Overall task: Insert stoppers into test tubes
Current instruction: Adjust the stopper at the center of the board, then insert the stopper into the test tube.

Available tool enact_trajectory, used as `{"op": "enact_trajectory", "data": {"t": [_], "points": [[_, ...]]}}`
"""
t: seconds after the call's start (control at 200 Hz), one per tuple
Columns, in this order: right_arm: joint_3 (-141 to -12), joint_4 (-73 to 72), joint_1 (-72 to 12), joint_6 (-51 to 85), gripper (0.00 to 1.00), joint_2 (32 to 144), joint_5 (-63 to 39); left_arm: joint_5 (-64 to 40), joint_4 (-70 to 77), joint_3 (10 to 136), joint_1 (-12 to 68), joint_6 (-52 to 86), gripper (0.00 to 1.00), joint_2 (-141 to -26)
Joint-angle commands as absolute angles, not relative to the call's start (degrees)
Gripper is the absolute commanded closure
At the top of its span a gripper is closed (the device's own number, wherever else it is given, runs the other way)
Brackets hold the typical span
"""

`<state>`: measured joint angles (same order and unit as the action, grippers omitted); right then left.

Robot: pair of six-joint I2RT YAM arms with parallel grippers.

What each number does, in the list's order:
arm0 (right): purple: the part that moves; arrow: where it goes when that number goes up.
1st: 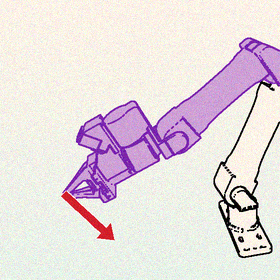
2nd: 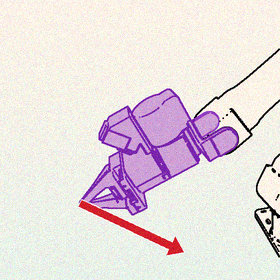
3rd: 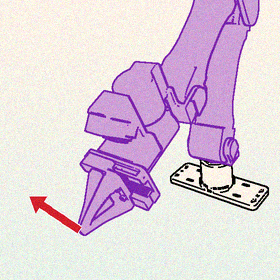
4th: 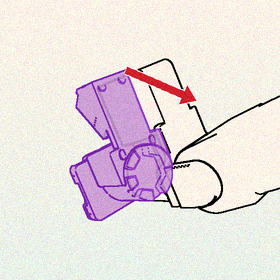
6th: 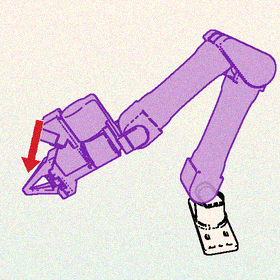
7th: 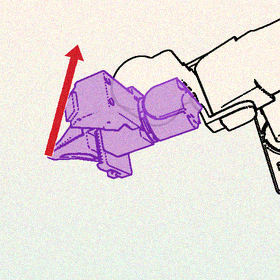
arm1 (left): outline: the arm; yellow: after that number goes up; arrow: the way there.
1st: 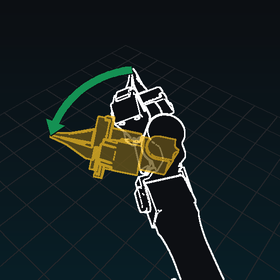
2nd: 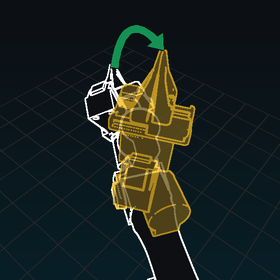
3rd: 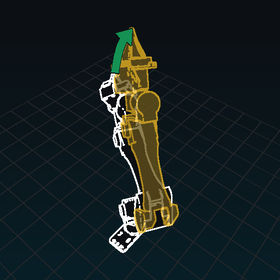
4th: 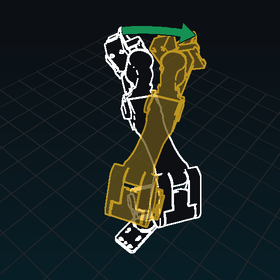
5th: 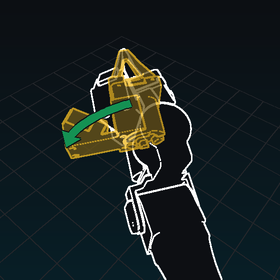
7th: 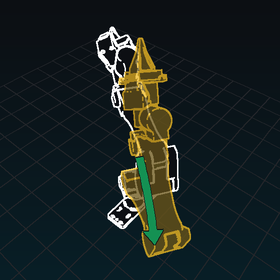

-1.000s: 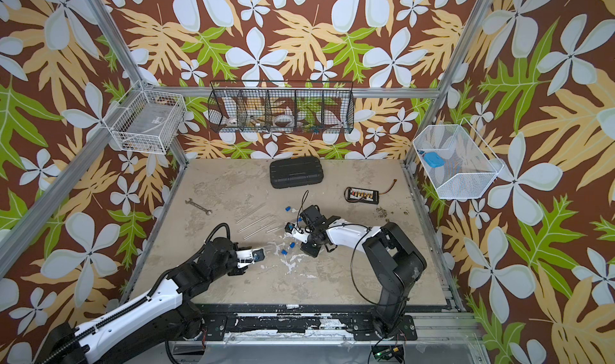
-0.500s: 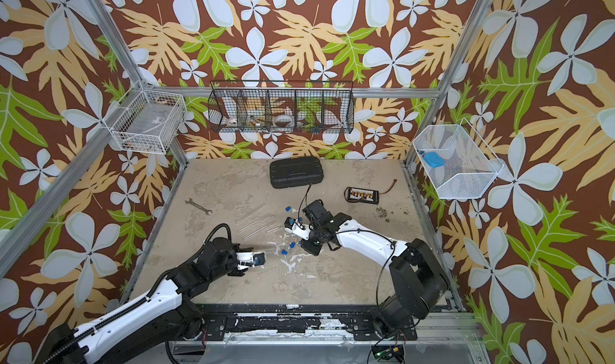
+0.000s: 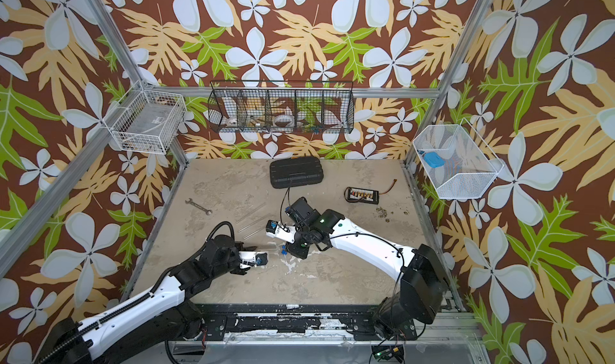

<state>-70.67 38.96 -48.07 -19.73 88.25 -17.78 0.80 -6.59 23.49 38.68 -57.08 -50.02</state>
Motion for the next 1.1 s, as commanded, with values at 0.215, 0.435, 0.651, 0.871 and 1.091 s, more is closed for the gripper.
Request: {"op": "enact_trajectory", "data": {"t": [0.215,0.435,0.651,0.871,1.091], "points": [[-71.89,39.65,-49.09,-18.72,0.89,89.67,-18.63,-0.2,-5.8,24.01,38.58,-54.71,1.0,-50.19],[-72.15,39.73,-49.54,-18.57,0.88,90.16,-18.91,-0.2,-5.71,23.92,38.56,-54.62,1.0,-50.2],[-72.44,39.55,-49.78,-18.63,0.88,90.6,-19.15,-0.43,-5.45,23.99,38.58,-54.49,1.0,-50.27],[-72.99,39.39,-50.2,-18.54,0.88,91.54,-19.16,-0.74,-5.36,24.26,38.5,-54.39,1.0,-50.19],[-74.39,39.67,-50.79,-19.4,0.89,92.59,-19.17,-1.71,-5.23,24.69,38.58,-54.53,1.0,-50.01]]}}
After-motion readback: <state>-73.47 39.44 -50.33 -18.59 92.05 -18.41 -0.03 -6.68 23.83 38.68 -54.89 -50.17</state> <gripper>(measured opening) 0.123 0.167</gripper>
